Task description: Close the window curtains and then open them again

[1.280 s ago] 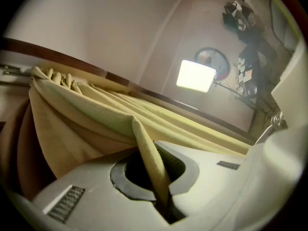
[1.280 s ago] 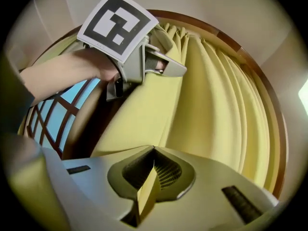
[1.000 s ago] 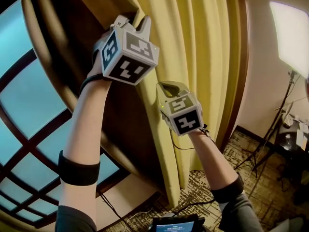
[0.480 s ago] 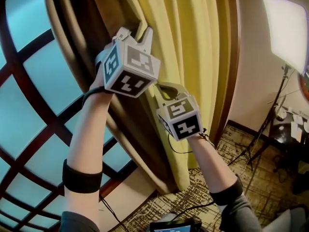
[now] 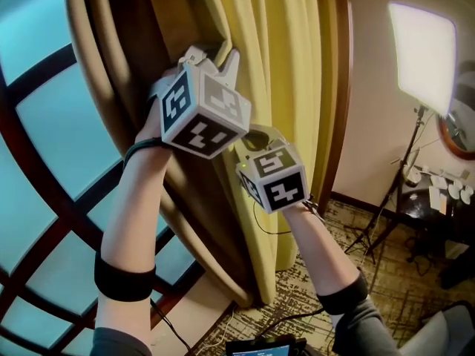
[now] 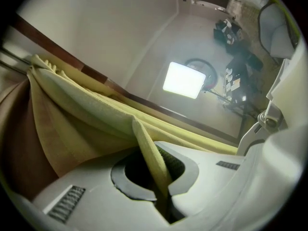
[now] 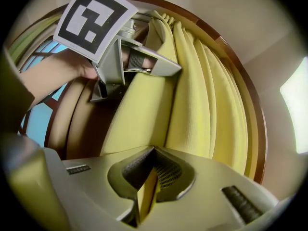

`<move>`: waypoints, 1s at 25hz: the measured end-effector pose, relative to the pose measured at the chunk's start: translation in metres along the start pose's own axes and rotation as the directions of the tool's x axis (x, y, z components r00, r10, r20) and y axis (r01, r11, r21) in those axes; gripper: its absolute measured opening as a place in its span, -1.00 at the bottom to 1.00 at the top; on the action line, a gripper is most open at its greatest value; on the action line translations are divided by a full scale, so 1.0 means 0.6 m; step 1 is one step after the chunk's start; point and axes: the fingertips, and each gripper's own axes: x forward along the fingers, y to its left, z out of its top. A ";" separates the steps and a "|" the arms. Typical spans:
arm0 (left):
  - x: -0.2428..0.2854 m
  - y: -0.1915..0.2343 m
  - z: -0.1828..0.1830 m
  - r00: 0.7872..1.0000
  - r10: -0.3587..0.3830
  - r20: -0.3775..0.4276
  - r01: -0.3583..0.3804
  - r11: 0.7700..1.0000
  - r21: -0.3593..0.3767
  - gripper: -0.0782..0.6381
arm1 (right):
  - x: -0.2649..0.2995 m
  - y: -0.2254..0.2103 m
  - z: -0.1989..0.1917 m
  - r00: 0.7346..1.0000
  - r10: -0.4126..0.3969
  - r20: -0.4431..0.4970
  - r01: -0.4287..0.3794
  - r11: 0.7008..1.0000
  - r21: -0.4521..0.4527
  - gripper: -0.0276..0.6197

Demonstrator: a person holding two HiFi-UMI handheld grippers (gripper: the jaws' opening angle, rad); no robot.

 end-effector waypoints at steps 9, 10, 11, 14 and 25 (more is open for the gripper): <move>0.023 0.002 0.002 0.998 -0.041 0.043 0.040 0.999 0.032 -0.78 | 0.021 -0.031 0.005 0.998 -0.067 0.004 0.067 0.998 -0.016 -0.87; 0.027 0.002 0.000 0.998 -0.034 0.044 0.032 0.999 0.044 -0.78 | 0.024 -0.033 0.007 0.998 -0.067 0.008 0.068 0.998 -0.012 -0.87; 0.030 0.003 -0.001 0.999 -0.025 0.047 0.022 0.998 0.054 -0.78 | 0.027 -0.036 0.010 0.997 -0.069 0.015 0.069 0.998 -0.010 -0.87; 0.043 0.007 0.001 0.998 -0.018 0.055 0.014 0.998 0.065 -0.78 | 0.041 -0.054 0.013 0.996 -0.078 0.038 0.079 0.997 -0.015 -0.86; 0.146 0.005 0.021 0.998 -0.049 0.043 0.045 0.995 0.091 -0.78 | 0.084 -0.140 0.005 0.996 -0.079 0.043 0.079 0.997 0.003 -0.87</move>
